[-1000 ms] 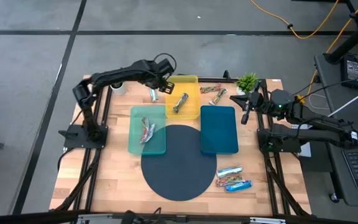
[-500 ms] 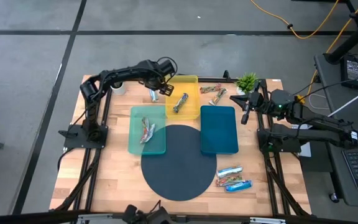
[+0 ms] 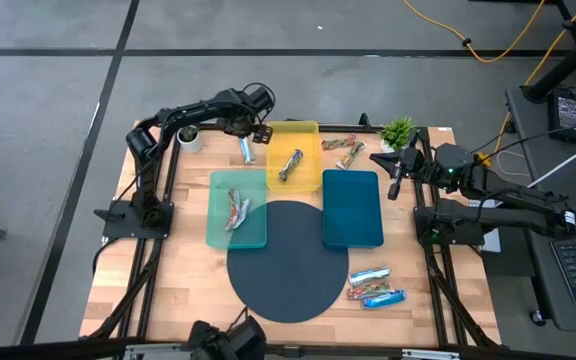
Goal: Pick and place Granola Bars by type
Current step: Put the orange granola bar into the blue bin
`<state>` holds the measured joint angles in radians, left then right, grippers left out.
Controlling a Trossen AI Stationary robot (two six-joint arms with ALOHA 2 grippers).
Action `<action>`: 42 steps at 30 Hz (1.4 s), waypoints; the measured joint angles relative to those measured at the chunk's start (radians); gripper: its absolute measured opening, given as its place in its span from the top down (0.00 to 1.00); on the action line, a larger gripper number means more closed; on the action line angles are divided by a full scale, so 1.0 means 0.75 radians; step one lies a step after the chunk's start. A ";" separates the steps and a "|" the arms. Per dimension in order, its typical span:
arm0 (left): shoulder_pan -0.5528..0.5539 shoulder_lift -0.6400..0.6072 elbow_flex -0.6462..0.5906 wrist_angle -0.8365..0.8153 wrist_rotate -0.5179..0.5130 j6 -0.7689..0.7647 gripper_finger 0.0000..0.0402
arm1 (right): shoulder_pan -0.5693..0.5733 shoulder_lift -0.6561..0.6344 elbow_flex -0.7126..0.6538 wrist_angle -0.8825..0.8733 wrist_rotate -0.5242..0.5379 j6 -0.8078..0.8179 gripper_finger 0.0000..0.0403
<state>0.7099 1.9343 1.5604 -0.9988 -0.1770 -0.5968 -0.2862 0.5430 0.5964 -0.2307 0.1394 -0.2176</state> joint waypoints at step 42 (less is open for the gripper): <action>0.017 0.269 -0.002 -0.008 0.109 0.053 0.78 | 0.000 -0.001 0.000 -0.038 0.001 -0.001 0.94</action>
<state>0.7227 2.1357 1.5592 -1.0047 -0.0954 -0.5569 -0.2859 0.5426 0.5964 -0.2588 0.1398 -0.2184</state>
